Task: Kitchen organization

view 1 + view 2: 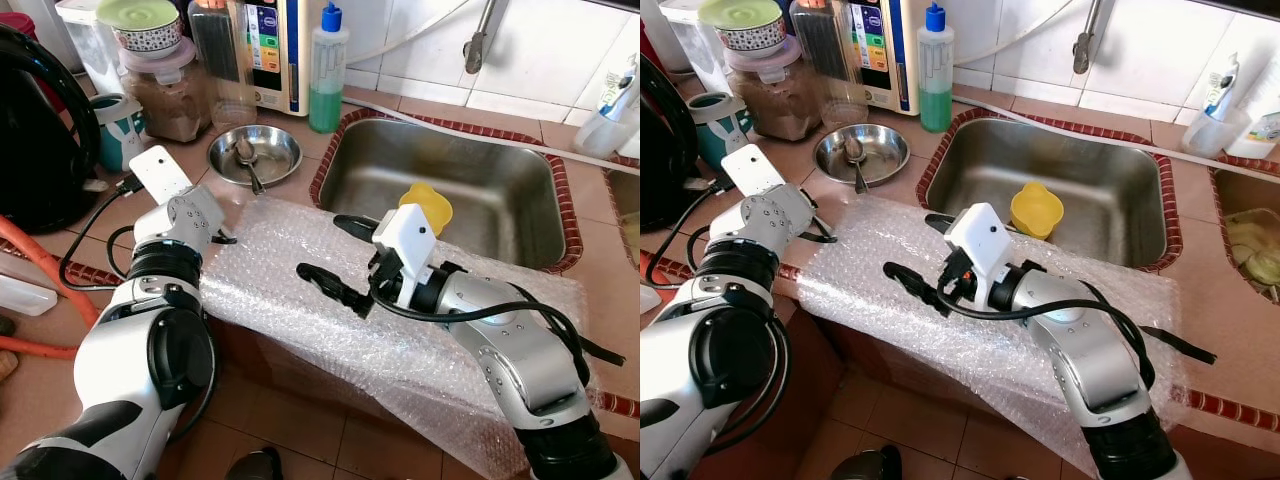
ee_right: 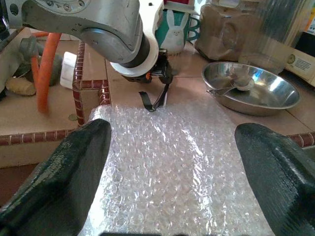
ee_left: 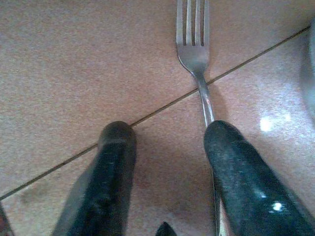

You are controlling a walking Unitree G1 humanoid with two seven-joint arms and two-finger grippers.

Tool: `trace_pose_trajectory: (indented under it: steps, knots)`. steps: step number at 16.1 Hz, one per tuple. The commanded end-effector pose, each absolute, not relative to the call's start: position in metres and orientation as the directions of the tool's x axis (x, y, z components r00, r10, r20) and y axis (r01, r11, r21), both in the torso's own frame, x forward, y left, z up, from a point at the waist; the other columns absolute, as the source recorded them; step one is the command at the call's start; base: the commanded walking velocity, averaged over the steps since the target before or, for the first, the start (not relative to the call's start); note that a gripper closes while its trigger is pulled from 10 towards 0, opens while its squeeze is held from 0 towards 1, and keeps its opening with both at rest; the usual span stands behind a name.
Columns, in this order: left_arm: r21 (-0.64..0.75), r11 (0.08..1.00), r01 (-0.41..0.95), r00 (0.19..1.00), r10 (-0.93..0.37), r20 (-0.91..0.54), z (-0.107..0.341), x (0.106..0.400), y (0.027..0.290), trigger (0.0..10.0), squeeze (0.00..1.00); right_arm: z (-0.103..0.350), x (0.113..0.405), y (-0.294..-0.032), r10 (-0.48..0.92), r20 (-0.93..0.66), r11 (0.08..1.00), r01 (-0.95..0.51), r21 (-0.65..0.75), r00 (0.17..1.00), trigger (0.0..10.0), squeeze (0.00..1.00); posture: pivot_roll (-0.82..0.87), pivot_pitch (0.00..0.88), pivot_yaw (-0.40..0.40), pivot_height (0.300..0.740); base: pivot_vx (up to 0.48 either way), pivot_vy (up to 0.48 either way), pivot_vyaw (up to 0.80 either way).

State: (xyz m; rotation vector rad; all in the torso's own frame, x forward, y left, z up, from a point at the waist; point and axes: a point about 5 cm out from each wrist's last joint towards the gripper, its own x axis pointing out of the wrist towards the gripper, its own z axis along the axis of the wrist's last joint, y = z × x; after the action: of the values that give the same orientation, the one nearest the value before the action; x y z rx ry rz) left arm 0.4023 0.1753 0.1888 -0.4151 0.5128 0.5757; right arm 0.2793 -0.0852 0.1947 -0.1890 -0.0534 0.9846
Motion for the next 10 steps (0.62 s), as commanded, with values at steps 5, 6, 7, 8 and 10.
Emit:
trace_pose_trajectory:
  steps: [5,6,7,8,10]
  knots:
    - [-0.146,0.796,-0.587,0.655,0.36,-0.665,0.167,0.396,0.166,0.0,0.0,0.198,0.279,-0.086,0.832,-0.034,0.538,-0.819,-0.2,0.554,10.0,0.0,-0.02,0.116,0.023,0.74,0.0,0.0,0.0]
    - [-0.138,0.8,-0.583,0.65,0.357,-0.671,0.166,0.396,0.166,0.0,0.0,0.198,0.279,-0.086,0.831,-0.034,0.539,-0.818,-0.2,0.555,10.0,0.0,-0.02,0.118,0.031,0.74,0.0,0.0,0.0]
    - [-0.122,0.806,-0.579,0.646,0.362,-0.672,0.163,0.395,0.166,0.0,0.0,0.198,0.279,-0.086,0.83,-0.033,0.541,-0.817,-0.2,0.557,10.0,0.0,-0.02,0.121,0.034,0.74,0.0,0.0,0.0]
    - [-0.118,0.807,-0.579,0.643,0.363,-0.674,0.162,0.394,0.167,0.0,0.0,0.198,0.279,-0.086,0.83,-0.032,0.541,-0.817,-0.2,0.557,10.0,0.0,-0.02,0.121,0.037,0.74,0.0,0.0,0.0]
    - [-0.096,0.809,-0.58,0.633,0.373,-0.679,0.158,0.392,0.169,0.0,0.0,0.197,0.279,-0.086,0.827,-0.031,0.545,-0.814,-0.198,0.561,10.0,0.0,-0.02,0.123,0.042,0.74,0.0,0.0,0.0]
